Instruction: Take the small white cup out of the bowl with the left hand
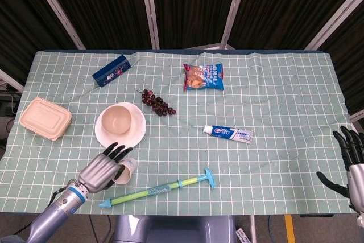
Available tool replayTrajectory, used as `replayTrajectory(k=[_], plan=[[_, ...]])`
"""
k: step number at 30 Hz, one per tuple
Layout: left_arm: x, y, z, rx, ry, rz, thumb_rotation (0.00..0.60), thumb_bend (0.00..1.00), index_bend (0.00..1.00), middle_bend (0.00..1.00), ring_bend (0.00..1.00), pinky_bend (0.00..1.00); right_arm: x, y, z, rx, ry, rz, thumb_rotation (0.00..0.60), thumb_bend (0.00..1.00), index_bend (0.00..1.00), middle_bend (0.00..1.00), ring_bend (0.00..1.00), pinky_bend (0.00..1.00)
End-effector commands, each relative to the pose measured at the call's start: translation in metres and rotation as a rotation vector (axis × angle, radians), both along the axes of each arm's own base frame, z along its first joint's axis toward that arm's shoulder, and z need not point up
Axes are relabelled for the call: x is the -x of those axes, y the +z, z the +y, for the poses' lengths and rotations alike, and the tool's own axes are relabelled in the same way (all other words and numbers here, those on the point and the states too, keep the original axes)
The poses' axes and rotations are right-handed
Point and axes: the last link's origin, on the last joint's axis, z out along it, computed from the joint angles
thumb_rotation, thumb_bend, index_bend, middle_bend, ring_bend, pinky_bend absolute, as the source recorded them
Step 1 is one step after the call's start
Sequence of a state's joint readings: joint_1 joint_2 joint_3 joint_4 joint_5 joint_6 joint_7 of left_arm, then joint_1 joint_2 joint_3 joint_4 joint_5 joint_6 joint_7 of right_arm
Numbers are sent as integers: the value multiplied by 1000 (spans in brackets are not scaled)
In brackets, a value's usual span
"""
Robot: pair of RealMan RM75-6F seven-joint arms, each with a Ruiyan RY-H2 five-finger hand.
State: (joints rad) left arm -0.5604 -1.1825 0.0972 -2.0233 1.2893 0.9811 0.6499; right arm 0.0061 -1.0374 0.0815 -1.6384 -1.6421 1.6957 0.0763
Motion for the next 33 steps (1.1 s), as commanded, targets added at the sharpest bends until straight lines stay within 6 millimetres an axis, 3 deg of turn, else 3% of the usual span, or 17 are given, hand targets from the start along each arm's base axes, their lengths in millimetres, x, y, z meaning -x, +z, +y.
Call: replayTrajectory(k=[1,14,18,23,33], plan=[[2,-7,-2,62,19,57,600,607,626,0,0,0,0,1,0,2,-1,-1,600,41,19,0,0,0],[6,-27,9,70,67,162,600,605,575,0,0,0,0,1,0,2,2,-6,600,42,19,0,0,0],[5,-27,8,60,64,162,600,568,465,0,0,0,-1,1,0,3,11,-5,600,41,19,0,0,0],[5,-22,8,26,65,142,600,471,305,0,0,0,0,1,0,3,6,-6,600,42,19,0,0,0],[0,1,7,-65,45,54,600,423,221,0,0,0,0,-1,0,2,6,0,600,41,19,0,0,0]])
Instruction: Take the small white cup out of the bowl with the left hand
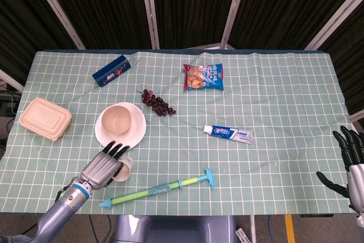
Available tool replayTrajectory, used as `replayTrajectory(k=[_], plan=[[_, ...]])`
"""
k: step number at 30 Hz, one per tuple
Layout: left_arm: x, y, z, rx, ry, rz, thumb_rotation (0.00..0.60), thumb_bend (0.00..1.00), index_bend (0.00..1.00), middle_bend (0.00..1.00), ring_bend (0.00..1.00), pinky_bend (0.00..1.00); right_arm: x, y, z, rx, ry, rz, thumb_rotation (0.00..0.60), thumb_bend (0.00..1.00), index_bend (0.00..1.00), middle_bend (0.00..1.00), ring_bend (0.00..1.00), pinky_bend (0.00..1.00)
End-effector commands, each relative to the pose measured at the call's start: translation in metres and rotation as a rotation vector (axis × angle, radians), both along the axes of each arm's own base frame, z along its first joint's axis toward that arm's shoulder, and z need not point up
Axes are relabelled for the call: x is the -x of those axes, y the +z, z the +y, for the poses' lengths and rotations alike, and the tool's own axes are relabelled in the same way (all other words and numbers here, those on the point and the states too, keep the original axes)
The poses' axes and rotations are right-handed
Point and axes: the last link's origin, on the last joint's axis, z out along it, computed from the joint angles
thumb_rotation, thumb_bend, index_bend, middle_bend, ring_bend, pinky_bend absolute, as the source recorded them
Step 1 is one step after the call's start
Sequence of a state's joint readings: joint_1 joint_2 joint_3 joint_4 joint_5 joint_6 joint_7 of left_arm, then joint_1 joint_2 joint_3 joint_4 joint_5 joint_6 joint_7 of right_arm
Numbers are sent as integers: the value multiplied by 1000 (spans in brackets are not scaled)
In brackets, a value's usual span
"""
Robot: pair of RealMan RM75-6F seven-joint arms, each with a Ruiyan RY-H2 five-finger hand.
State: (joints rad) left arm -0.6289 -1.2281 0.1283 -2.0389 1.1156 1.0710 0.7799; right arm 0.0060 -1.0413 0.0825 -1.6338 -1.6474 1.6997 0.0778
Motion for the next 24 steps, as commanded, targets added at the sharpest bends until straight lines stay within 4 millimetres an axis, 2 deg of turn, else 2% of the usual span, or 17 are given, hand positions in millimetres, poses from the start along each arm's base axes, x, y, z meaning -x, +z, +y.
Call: replayTrajectory(k=[1,8,16,21,24], plan=[[1,9,-2,-21,4,-21,600,413,220,0,0,0,0,0,0,0,-1,1,600,41,19,0,0,0],[8,6,-4,4,12,-4,600,368,221,0,0,0,-1,-2,1,-4,2,6,600,42,19,0,0,0],[6,5,-2,17,17,-5,600,367,224,0,0,0,0,-1,0,0,-3,4,600,41,19,0,0,0],[-1,14,-6,-8,6,-49,600,366,223,0,0,0,0,-1,0,-3,-1,5,600,41,19,0,0,0],[-7,27,-13,-47,-5,-108,600,367,221,0,0,0,0,0,0,0,0,3,600,42,19,0,0,0]])
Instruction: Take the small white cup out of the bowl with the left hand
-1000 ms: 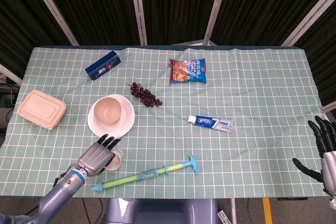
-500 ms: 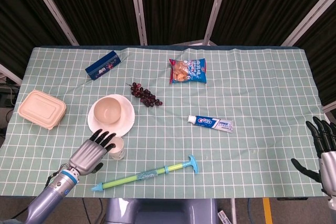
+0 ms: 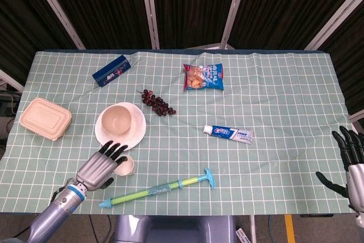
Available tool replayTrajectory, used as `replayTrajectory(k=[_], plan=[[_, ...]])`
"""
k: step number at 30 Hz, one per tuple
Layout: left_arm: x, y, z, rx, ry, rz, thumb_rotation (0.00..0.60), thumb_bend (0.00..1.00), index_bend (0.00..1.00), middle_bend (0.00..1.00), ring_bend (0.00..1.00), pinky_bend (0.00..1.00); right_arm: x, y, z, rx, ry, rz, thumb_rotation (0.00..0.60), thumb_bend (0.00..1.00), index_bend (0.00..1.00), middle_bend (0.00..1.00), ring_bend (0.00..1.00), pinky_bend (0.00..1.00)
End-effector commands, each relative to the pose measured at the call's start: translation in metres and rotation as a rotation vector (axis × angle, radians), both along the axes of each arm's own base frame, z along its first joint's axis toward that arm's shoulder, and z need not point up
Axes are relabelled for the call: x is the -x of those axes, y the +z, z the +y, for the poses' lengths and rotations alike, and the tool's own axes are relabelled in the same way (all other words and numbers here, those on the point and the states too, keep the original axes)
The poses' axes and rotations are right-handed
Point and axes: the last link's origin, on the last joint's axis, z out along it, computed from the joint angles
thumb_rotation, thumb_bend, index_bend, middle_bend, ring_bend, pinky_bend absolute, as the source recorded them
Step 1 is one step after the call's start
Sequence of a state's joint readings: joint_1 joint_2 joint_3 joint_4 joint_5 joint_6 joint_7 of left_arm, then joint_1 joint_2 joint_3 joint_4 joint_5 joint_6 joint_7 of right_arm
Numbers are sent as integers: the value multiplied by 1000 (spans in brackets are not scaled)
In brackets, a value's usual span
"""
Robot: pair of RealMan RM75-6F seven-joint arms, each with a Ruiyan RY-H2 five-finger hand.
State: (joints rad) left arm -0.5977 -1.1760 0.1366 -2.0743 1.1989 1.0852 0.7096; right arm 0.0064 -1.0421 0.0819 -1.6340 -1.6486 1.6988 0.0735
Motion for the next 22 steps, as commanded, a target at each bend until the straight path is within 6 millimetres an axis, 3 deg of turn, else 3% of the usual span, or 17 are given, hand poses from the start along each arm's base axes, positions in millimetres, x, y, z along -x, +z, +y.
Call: replayTrajectory(k=[1,7,12,18,22], plan=[[-6,17,-9,-51,-7,-73,600,366,220,0,0,0,0,1,0,2,0,-1,600,41,19,0,0,0],[14,57,-30,-266,-16,-222,600,364,185,0,0,0,1,0,0,1,-3,5,600,42,19,0,0,0],[53,82,-40,-529,40,-293,600,302,33,0,0,0,2,-3,-2,-9,-11,22,600,41,19,0,0,0],[97,90,-52,-684,161,-234,600,150,0,0,0,0,1,-13,-5,-33,-12,62,600,39,19,0,0,0],[109,94,-56,-728,188,-226,600,109,0,0,0,0,3,-18,-6,-47,-21,83,600,37,2,0,0,0]])
